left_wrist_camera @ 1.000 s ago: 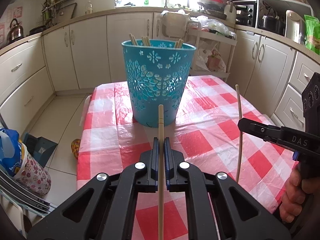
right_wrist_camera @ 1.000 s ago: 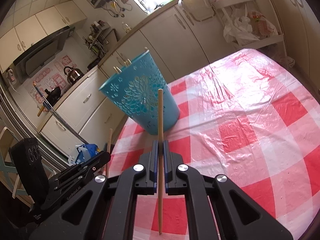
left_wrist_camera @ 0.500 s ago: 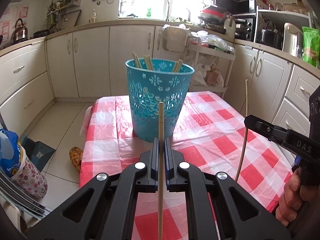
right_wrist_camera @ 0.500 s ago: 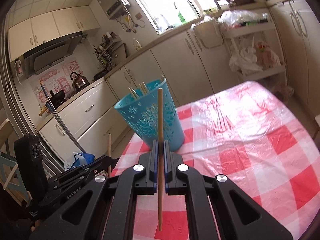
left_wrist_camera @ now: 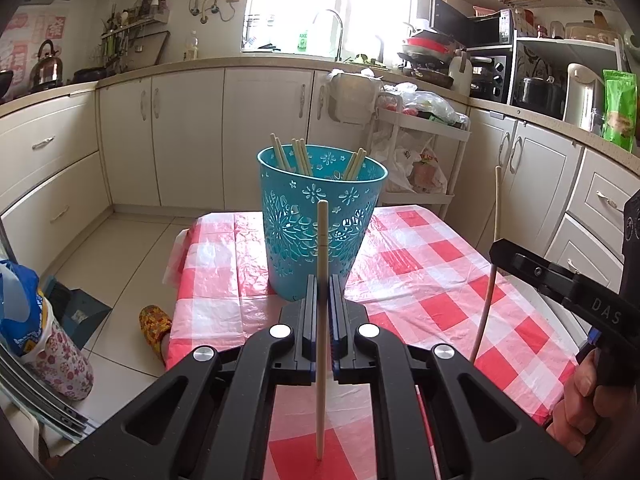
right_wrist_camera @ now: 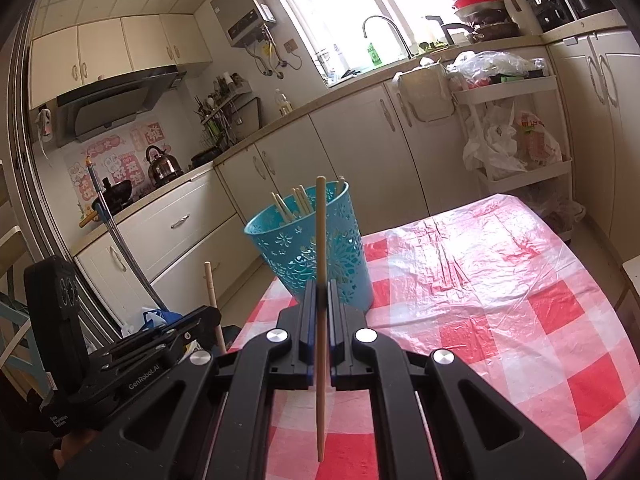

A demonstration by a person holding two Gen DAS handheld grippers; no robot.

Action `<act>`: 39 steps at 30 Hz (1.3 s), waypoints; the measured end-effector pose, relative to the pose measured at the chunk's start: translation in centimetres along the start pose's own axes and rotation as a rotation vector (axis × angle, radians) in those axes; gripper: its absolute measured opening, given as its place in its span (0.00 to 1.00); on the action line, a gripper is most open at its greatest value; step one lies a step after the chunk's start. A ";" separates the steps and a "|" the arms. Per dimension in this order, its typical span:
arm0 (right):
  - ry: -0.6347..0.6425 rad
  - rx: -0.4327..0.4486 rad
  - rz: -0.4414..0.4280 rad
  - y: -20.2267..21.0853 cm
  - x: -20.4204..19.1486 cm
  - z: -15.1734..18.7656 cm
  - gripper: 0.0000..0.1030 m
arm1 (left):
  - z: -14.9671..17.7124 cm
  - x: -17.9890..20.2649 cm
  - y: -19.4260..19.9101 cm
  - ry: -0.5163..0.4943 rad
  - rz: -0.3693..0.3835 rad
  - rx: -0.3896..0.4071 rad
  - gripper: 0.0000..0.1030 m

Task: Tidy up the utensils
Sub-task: 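Lift both chopsticks over the teal bin and open both grippers to drop them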

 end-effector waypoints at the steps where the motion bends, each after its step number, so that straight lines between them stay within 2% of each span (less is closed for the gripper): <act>1: 0.003 0.003 0.000 0.1 -0.2 -0.1 0.06 | -0.1 0.0 0.1 0.001 0.001 0.003 0.05; 19: -0.002 0.036 -0.004 0.5 -0.5 -1.1 0.06 | -1.4 -0.2 1.2 0.025 0.012 0.050 0.05; 29: 0.001 0.080 -0.024 0.8 -1.6 -2.9 0.06 | -3.1 -0.5 1.8 0.038 0.023 0.091 0.05; 34: -0.003 0.102 -0.037 0.5 -2.3 -4.6 0.06 | -5.6 -0.8 2.3 0.053 0.037 0.139 0.05; 39: -0.012 0.146 -0.056 -0.8 -2.9 -8.3 0.06 | -9.5 -1.0 2.5 0.054 0.041 0.208 0.05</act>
Point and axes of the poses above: each gripper's, at about its wrist camera, not at the fingertips, and y roughly against the way its jaws point, x to its right, z to its underside, the point moved 9 cm from there along -y, roughly the way its jaws point
